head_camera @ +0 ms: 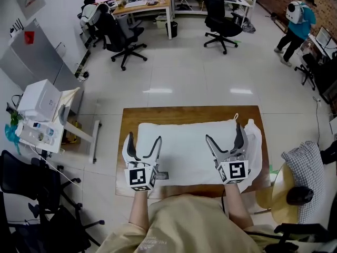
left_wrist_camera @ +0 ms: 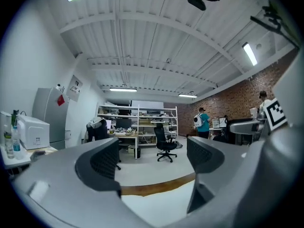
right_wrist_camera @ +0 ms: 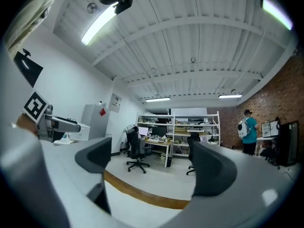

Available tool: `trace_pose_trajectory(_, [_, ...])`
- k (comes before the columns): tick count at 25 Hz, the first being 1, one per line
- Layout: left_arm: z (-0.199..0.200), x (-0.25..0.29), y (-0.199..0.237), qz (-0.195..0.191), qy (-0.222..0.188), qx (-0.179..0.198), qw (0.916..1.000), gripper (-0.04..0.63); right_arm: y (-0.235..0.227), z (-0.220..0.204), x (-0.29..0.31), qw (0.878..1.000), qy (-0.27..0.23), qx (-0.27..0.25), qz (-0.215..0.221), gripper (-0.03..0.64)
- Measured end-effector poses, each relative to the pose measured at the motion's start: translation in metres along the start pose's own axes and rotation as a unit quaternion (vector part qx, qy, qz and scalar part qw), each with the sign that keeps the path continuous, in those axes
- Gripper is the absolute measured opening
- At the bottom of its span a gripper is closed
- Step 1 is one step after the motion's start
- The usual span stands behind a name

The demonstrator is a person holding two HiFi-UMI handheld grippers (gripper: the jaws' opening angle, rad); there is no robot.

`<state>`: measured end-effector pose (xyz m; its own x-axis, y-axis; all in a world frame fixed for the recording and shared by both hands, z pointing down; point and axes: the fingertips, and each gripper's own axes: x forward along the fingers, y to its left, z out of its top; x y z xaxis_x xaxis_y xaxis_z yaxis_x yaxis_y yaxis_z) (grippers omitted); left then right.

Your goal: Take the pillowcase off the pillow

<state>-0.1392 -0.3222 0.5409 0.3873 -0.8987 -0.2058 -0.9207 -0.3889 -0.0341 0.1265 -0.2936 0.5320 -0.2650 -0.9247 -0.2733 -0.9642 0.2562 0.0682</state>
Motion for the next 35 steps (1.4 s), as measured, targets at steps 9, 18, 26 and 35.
trace_pose_trajectory(9, [0.002,0.004,0.008,-0.006,0.008,0.008,0.9999,0.449,-0.011,-0.002,0.004,1.000,-0.006,0.015,-0.027,0.517])
trace_pose_trajectory(18, [0.004,0.010,0.009,-0.001,0.004,0.013,0.9999,0.449,-0.013,-0.004,0.007,0.999,-0.009,0.004,-0.035,0.501])
trace_pose_trajectory(26, [0.006,0.016,0.004,-0.003,-0.001,0.028,0.9996,0.448,-0.016,-0.009,0.009,0.999,0.006,0.001,-0.038,0.483])
trace_pose_trajectory(35, [0.004,0.021,0.003,-0.008,0.004,0.028,0.9996,0.448,-0.011,-0.009,0.015,0.999,0.011,0.000,-0.031,0.482])
